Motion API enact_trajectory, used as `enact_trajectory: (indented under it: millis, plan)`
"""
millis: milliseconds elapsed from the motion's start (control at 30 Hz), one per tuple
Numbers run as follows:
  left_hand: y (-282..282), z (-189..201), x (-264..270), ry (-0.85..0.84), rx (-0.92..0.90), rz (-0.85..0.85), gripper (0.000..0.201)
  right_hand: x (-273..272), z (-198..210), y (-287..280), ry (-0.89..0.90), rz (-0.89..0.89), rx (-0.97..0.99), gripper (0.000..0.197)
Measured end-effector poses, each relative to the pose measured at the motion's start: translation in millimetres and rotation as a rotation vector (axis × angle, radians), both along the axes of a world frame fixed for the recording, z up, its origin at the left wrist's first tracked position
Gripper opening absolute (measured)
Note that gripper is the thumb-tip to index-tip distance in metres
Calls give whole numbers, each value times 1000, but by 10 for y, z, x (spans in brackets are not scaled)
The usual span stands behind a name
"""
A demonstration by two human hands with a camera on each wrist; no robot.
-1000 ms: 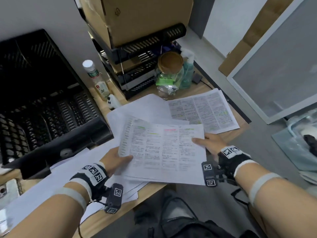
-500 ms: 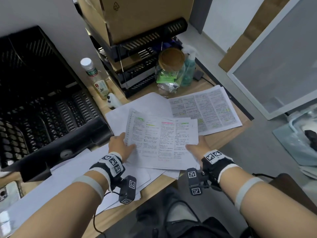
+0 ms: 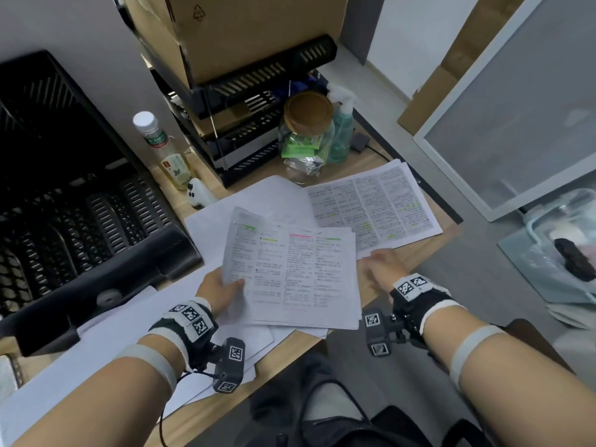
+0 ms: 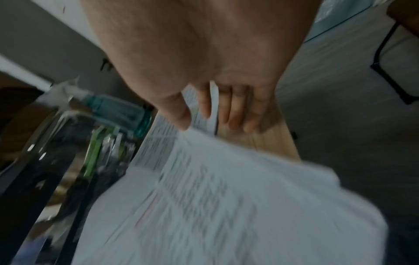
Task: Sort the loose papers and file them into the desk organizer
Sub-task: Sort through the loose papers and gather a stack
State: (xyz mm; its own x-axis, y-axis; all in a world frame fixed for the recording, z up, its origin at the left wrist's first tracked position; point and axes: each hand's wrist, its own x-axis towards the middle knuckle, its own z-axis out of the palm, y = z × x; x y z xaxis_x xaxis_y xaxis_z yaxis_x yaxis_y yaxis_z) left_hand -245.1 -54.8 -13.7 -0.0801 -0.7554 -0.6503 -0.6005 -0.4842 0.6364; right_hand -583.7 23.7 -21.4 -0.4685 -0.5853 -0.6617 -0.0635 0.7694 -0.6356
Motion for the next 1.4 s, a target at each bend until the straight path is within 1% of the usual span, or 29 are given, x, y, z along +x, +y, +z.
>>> enact_trajectory:
  millis: [33, 100, 167, 233, 300, 333, 400, 433, 467, 500, 533, 600, 633, 667, 733, 767, 800, 867, 933, 1000, 1033, 1100, 1166, 1233, 1300, 1333, 1400]
  plan:
    - [-28, -34, 48, 11, -18, 38, 21, -134, 21, -33, 123, -61, 22, 48]
    - [-96, -113, 144, 39, -44, 97, 19, -385, 105, -103, 362, -150, 64, 53]
    - [-146, -120, 190, 56, -61, 136, 18, -656, 129, -170, 525, -189, 84, 60]
    - [-188, -109, 176, 75, -70, 170, 18, -935, 115, -266, 605, -197, 105, 71]
    - [-192, -95, 152, 85, -68, 202, 17, -1124, 149, -325, 562, -151, 192, 78]
    - [-189, -106, 136, 85, -68, 218, 15, -1200, 155, -344, 523, -120, 229, 77]
    - [-187, -130, 99, 79, -62, 240, 15, -1257, 158, -379, 446, -48, 261, 64]
    - [-181, -130, 90, 81, -60, 246, 16, -1247, 135, -392, 416, -31, 268, 61]
    - [-185, -134, 79, 83, -59, 248, 18, -1224, 97, -409, 413, -30, 283, 64]
    - [-192, -140, 75, 78, -58, 243, 20, -1190, 88, -408, 429, -49, 324, 69]
    - [-198, -140, 73, 74, -52, 243, 22, -1157, 73, -407, 484, -76, 351, 73]
    - [-207, -132, 69, 74, -40, 247, 24, -1120, 79, -421, 579, -61, 387, 73]
    - [-209, -131, 77, 75, -36, 247, 24, -1095, 149, -423, 609, -29, 381, 71]
    - [-211, -134, 81, 74, -35, 247, 24, -1124, 147, -432, 620, -4, 385, 70]
    - [-195, -132, 84, 39, -40, 223, 24, -1161, 175, -434, 579, -4, 354, 69]
    - [-182, -122, 83, 24, -43, 214, 24, -1162, 193, -427, 524, -6, 329, 65]
    - [-173, -122, 80, 20, -46, 216, 24, -1145, 215, -417, 448, -15, 269, 56]
    - [-156, -116, 71, 20, -48, 226, 26, -1097, 246, -372, 289, -55, 111, 37]
    - [-152, -98, 55, 24, -46, 236, 27, -1037, 276, -332, 143, -172, -48, 31]
    - [-155, -79, 42, 32, -43, 250, 23, -942, 351, -322, -31, -356, -163, 18]
    - [-153, -67, 40, 41, -41, 253, 19, -890, 394, -313, -117, -428, -205, 16]
    - [-152, -58, 38, 61, -31, 253, 10, -799, 425, -320, -302, -514, -265, 23]
    - [-142, -83, 42, 96, -15, 262, 10, -662, 432, -306, -398, -475, -288, 26]
    - [-124, -96, 51, 133, -2, 260, 16, -507, 479, -289, -330, -429, -257, 26]
    - [-115, -128, 65, 142, 12, 245, 23, -449, 588, -309, -156, -389, -236, 25]
    - [-108, -138, 88, 150, 22, 238, 23, -451, 711, -335, -51, -358, -244, 23]
    - [-102, -148, 123, 134, 47, 220, 19, -558, 896, -400, 180, -282, -286, 26]
